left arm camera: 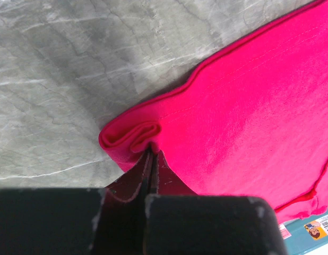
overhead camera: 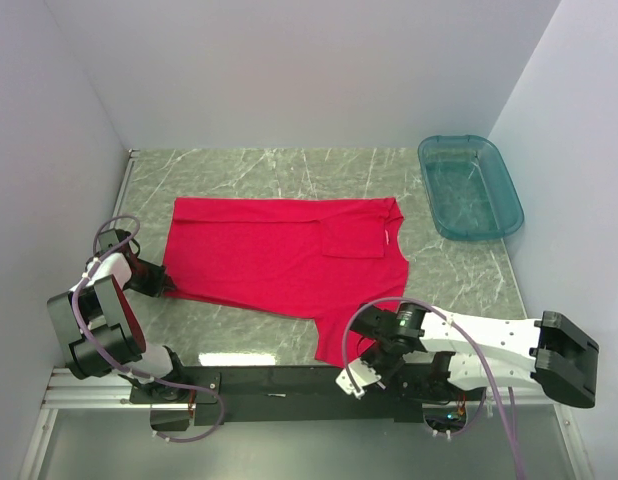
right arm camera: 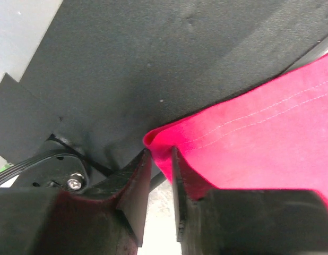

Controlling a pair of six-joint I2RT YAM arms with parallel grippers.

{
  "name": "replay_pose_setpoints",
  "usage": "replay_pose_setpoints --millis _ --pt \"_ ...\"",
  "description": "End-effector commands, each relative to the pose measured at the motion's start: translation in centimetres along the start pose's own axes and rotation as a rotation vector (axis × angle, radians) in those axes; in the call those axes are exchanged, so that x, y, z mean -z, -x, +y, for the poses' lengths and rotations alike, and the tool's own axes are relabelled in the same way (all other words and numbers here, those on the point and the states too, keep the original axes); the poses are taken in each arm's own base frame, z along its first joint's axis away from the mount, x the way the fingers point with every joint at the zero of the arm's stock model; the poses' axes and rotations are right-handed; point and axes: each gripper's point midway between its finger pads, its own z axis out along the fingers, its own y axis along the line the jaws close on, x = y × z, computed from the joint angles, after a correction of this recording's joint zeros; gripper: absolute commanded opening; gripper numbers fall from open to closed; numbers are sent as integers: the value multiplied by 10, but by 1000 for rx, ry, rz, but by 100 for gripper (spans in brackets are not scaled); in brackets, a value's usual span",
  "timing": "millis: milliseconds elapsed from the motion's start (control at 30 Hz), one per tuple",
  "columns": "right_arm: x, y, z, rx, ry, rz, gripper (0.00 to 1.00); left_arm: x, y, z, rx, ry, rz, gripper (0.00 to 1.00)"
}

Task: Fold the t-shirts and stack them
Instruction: Fold the tshirt

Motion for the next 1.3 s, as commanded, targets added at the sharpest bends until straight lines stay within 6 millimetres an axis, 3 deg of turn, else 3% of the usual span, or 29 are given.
replay_pose_setpoints --millis 0,200,367,667,867,1267 --pt "-3 -1 -9 -8 -29 15 25 -2 0 1 -18 -7 5 1" --pt "12 0 -22 -34 -135 28 0 -2 -1 0 -21 -12 10 0" --pt "53 12 -40 -38 -323 8 0 -2 -2 0 -20 -16 12 0" --pt "112 -11 -89 -218 -690 50 0 1 1 -2 -20 -19 6 0" --pt "141 -13 -92 -226 -806 19 0 1 1 -3 -22 -18 8 0" --pt "162 -1 -87 -208 -833 -35 0 -1 2 -1 -19 -6 9 0"
